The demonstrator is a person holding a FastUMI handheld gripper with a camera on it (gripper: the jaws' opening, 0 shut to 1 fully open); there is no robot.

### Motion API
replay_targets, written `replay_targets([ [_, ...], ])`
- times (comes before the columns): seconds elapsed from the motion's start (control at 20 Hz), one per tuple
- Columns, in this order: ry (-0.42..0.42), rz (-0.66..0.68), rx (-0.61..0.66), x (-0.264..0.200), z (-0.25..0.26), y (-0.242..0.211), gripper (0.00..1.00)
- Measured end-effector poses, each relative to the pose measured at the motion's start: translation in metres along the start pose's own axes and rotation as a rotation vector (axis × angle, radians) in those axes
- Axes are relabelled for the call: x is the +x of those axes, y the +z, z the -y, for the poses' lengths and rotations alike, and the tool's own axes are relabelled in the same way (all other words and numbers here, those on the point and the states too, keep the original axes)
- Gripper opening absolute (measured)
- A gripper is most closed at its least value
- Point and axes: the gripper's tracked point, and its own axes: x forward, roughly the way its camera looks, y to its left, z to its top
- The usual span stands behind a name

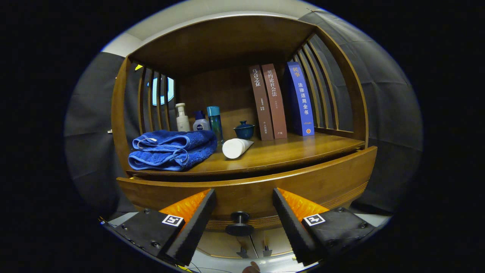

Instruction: Pull open the drawer, take out the items inside it, and place them on the countertop above the cabinet.

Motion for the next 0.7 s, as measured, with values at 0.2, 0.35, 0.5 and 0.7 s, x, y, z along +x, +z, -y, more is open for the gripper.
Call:
replay_targets([
  [0.2,-0.004,0.001,0.003,0.011,-0.001,0.002,0.99],
  [0.35,-0.011,0.004,-0.003,0.018,0.000,0.002,0.99],
  [0.5,-0.017,0.013,-0.002,0.017,0.000,0.003,0.99],
  [0.7,-0.020,0.011,0.002,0.017,-0.001,0.002,1.00],
])
